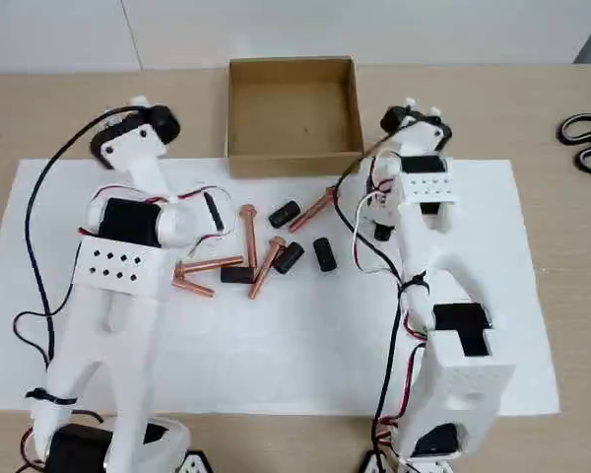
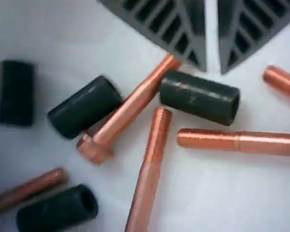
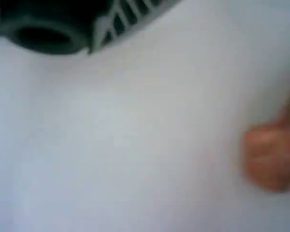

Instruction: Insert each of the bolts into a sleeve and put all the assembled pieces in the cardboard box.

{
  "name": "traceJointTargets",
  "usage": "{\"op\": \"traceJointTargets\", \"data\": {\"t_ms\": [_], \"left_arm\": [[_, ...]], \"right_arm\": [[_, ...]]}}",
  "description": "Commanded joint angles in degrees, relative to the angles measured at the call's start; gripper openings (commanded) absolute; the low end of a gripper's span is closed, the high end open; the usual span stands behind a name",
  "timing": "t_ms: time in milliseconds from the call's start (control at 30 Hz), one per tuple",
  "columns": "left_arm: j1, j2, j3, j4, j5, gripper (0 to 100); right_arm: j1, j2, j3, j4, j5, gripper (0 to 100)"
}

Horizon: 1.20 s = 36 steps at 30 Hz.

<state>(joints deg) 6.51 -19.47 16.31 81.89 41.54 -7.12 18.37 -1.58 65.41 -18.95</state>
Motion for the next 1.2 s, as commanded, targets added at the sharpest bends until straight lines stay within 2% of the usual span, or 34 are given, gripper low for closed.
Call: {"op": "traceJointTargets", "data": {"t_ms": [0, 133, 367, 467, 600, 667, 867, 1067, 1167], "left_arm": [[0.18, -0.35, -2.33, -1.41, 5.36, 1], [0.26, -0.35, -2.24, -1.76, 4.31, 1], [4.57, -0.26, -2.24, -1.76, -3.43, 1], [4.22, -0.18, -2.07, -3.16, -3.78, 1], [4.75, 3.87, -2.33, -4.48, -5.36, 1], [5.01, 8.88, -2.51, -5.45, -5.36, 1], [4.92, 24.7, -9.01, -5.54, -5.36, 1], [5.27, 31.38, -19.21, -5.54, -5.45, 1], [5.27, 32.26, -22.11, -5.89, -7.91, 1]], "right_arm": [[-1.01, -8.13, -6.42, 6.11, -0.62, 0.2], [-2.42, -14.99, -9.05, 13.23, -0.44, 0.2], [-3.3, -22.64, -9.05, 22.99, -0.26, 0.2], [-3.65, -24.75, -8.88, 29.32, 2.55, 0.2], [-3.74, -28.35, -3.08, 30.02, 4.92, 0.3], [-6.11, -32.31, -0.18, 29.49, 4.84, 0.4], [-11.65, -51.74, 10.11, 19.03, 5.1, 0.5], [-11.65, -71.16, 34.55, 0.22, 11.34, 0.5], [-10.86, -79.78, 47.56, -10.15, 13.71, 0.4]]}}
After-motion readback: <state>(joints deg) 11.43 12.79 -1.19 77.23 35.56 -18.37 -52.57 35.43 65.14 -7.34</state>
